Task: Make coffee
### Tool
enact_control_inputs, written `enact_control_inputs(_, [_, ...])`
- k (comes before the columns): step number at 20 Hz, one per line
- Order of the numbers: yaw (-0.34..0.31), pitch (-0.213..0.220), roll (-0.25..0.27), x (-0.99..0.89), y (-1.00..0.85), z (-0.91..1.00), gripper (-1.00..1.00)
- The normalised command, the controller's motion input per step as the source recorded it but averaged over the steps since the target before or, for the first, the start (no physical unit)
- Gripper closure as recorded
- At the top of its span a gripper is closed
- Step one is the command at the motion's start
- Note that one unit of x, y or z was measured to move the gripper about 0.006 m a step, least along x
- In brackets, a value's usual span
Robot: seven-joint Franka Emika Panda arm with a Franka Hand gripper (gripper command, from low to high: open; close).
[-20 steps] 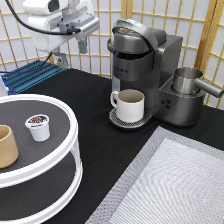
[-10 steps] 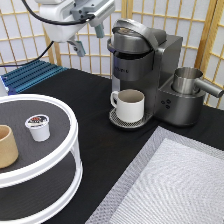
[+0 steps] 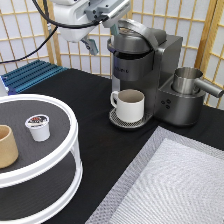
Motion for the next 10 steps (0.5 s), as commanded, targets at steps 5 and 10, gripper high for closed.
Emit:
enact_control_inputs(5, [-0.054,0.0,-0.043,0.0,0.4,0.15,-1.0])
enact_control_inputs(10, [-0.022,0.0,-0.126,0.0,0.49,0.38,-1.0])
